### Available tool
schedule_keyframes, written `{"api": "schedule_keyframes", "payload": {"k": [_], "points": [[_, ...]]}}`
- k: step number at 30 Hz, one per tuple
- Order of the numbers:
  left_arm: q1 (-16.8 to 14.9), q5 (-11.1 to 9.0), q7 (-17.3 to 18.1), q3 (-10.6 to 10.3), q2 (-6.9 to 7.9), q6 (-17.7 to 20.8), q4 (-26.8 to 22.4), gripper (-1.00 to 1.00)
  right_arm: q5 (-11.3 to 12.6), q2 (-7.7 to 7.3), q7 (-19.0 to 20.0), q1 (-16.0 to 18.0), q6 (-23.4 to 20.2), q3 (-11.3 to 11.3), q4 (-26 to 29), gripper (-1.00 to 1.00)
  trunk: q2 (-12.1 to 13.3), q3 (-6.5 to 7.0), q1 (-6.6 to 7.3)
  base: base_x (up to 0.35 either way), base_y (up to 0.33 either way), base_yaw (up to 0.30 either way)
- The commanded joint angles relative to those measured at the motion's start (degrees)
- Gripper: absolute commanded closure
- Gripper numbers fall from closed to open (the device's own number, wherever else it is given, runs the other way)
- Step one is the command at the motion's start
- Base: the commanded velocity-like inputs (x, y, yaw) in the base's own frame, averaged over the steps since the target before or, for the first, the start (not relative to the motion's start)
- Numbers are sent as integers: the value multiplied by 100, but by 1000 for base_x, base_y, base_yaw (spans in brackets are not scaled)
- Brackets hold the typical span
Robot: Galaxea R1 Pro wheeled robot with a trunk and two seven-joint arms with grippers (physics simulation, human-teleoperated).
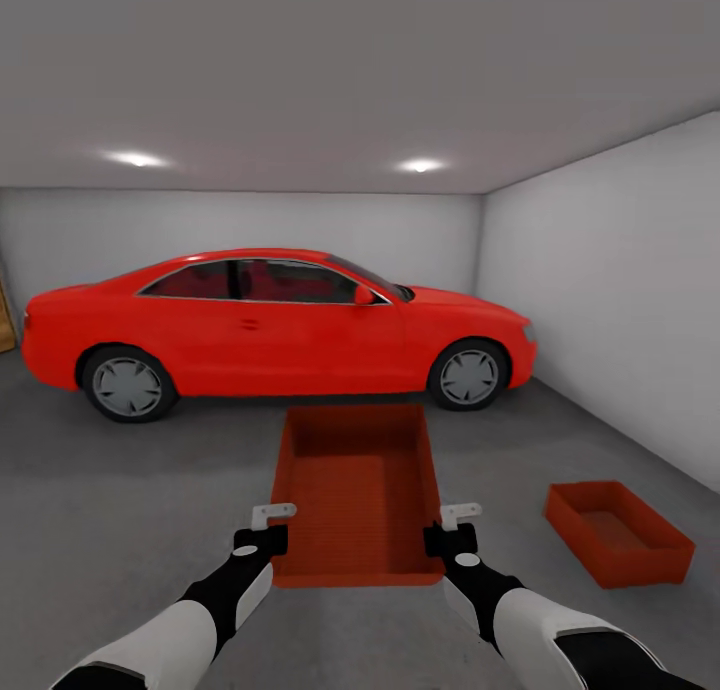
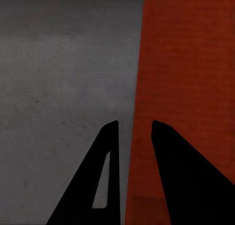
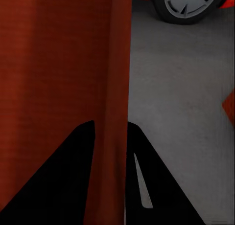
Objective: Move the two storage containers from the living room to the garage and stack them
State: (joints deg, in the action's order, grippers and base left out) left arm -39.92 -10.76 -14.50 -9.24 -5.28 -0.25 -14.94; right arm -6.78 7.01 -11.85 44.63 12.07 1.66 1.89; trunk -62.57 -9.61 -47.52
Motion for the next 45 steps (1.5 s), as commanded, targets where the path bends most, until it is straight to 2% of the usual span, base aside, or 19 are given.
{"api": "schedule_keyframes", "payload": {"k": [1, 14, 45], "points": [[-7, 66, -70, 157, 0, -46, -334, 100, -69, 29, 7, 2, -13, -43, -22, 100, -6, -8, -1, 97, 0, -289], [-7, 66, -70, 142, 1, -32, -325, 100, -62, 26, 7, 2, -12, -45, -22, 100, -6, -8, -1, 312, 133, -289], [-7, 63, -68, 140, -8, -19, -325, 100, -60, 20, -2, 0, -12, -52, -22, 100, -6, -8, -1, 305, 212, -289]]}}
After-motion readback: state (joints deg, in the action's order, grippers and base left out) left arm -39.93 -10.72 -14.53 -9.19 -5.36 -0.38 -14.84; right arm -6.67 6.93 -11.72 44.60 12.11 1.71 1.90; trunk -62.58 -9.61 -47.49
